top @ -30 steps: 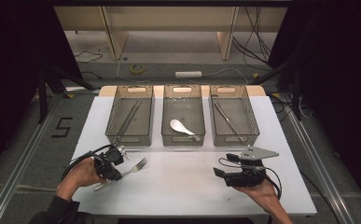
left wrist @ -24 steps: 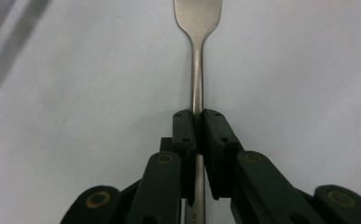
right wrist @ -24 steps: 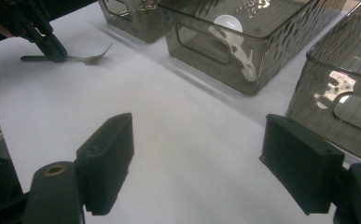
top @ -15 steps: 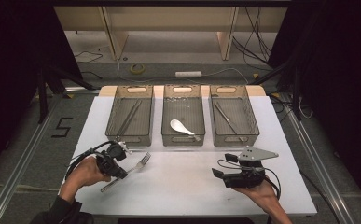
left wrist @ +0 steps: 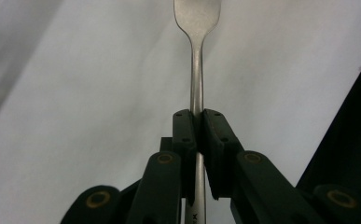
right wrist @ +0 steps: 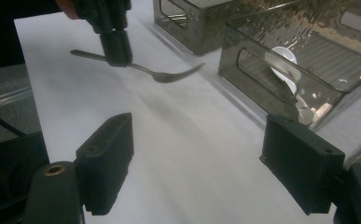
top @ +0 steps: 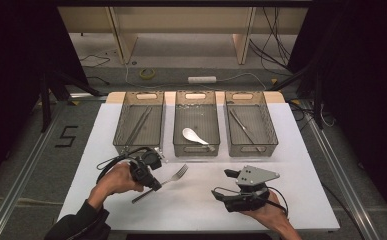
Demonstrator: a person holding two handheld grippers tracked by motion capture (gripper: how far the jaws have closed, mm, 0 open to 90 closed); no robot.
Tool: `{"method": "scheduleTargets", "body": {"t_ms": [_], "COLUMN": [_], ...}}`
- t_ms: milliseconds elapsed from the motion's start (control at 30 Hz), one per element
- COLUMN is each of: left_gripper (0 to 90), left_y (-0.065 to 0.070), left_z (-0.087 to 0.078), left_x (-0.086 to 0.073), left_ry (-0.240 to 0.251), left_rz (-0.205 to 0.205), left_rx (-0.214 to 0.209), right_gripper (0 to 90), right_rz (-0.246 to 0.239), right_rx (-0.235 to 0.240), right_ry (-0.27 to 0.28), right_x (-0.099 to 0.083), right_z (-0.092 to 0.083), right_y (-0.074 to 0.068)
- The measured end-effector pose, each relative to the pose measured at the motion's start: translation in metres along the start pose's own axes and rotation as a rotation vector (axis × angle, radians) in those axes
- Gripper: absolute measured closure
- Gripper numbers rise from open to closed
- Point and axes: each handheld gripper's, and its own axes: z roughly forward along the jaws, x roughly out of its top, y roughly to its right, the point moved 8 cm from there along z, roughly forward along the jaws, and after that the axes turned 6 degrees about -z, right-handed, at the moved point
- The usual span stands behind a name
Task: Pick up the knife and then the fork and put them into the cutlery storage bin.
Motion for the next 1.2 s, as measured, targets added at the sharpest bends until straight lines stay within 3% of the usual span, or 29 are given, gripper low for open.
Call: {"method": "scheduleTargets", "body": {"t_ms": [167,333,433,533,733,967,1200], "left_gripper": [83.4,83.4,83.3,83.3,83.3,83.3,83.3], "left_y": [0.012,0.023,0.029,0.035,0.045,0.055,0.065], "left_z": [0.002,0.003,0.004,0.007,0.011,0.009,0.008], "left_x": [0.019,0.034,0.040,0.045,0.050,0.056,0.058], "left_ry": [-0.003,0.009,0.007,-0.015,-0.041,-0.039,-0.067], "left_rz": [0.049,0.074,0.100,0.133,0.168,0.176,0.211], "left_rx": [-0.004,-0.004,-0.005,-0.003,-0.016,-0.032,-0.031], "right_gripper": [25.9,26.3,27.2,27.8,30.5,37.4,48.0], "right_rz": [-0.046,-0.074,-0.117,-0.190,-0.314,-0.402,-0.492], "right_rx": [-0.009,-0.001,0.001,-0.001,-0.040,-0.077,-0.094], "right_ry": [-0.012,-0.022,-0.029,-0.058,-0.099,-0.130,-0.180], "right_x": [0.003,0.005,0.007,0.007,0.005,0.003,-0.002], "right_z": [0.003,0.009,0.015,0.022,0.034,0.043,0.051], "right_y": [-0.004,-0.011,-0.017,-0.023,-0.027,-0.026,-0.029]}}
